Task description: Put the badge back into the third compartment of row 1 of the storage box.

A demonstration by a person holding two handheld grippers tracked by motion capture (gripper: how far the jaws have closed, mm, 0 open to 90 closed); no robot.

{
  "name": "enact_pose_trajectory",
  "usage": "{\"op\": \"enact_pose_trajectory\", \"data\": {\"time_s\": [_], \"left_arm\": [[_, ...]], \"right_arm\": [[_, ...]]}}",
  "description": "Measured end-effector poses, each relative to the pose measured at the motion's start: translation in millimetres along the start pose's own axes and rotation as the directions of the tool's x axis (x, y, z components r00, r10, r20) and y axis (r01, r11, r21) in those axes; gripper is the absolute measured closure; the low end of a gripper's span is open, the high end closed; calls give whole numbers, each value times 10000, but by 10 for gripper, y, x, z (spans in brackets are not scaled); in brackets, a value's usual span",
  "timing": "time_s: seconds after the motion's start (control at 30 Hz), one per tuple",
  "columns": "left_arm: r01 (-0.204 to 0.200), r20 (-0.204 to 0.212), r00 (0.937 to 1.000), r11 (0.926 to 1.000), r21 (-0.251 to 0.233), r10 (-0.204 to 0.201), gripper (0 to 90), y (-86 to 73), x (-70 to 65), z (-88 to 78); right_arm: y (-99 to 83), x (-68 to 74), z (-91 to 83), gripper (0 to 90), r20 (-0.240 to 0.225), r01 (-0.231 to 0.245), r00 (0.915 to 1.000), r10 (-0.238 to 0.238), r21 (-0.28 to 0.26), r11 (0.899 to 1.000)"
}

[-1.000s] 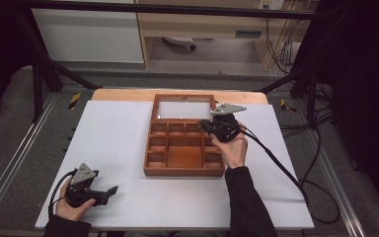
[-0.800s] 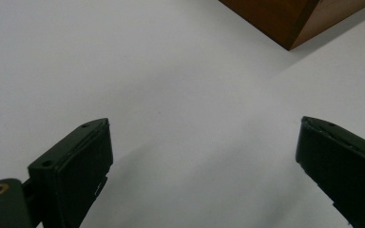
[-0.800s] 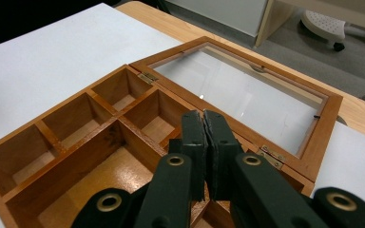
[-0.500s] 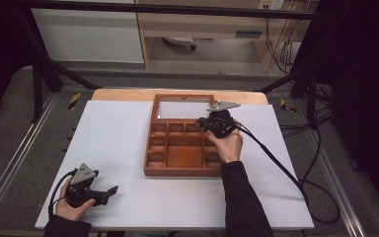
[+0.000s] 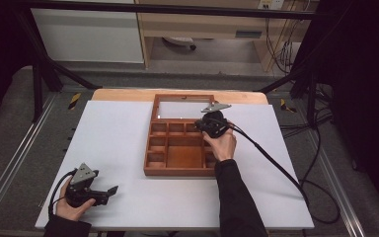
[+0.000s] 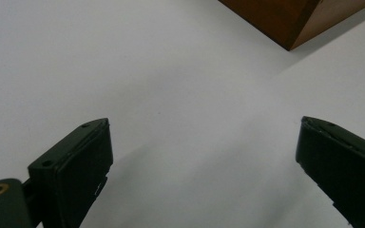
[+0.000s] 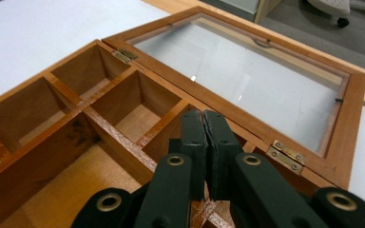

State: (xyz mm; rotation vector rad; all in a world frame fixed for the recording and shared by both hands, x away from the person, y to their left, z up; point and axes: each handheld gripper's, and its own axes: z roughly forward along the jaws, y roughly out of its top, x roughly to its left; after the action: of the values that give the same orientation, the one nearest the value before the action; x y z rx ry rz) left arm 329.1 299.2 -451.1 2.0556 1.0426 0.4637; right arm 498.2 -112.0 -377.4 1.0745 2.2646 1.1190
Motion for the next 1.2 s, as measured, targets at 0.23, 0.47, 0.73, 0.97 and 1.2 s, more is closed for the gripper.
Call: {"op": "enact_pose_trajectory", "data": {"time_s": [0.23, 0.47, 0.73, 0.97, 1.2], "left_arm": [[0, -1, 10000, 10000, 8, 0, 46, 0, 1, 2], [-2, -2, 10000, 10000, 3, 2, 46, 1, 2, 1], [-8, 6, 10000, 10000, 5, 8, 46, 1, 2, 0], [-5, 9, 10000, 10000, 2, 5, 46, 1, -3, 1], [-21, 12, 10000, 10000, 30, 21, 46, 1, -6, 4]], "right_arm": [[-58, 5, 138, 879, 78, -28, 10000, 27, 246, 9997], [-111, 16, 230, 876, 88, -28, 10000, 24, 492, 9988], [-143, 24, 265, 860, 210, 148, 9996, -163, 666, 9977], [-126, 30, 50, 769, 1, 64, 10000, -64, 118, 9999], [-177, 11, -260, 560, -396, -248, 9989, 240, -197, 9995]]}}
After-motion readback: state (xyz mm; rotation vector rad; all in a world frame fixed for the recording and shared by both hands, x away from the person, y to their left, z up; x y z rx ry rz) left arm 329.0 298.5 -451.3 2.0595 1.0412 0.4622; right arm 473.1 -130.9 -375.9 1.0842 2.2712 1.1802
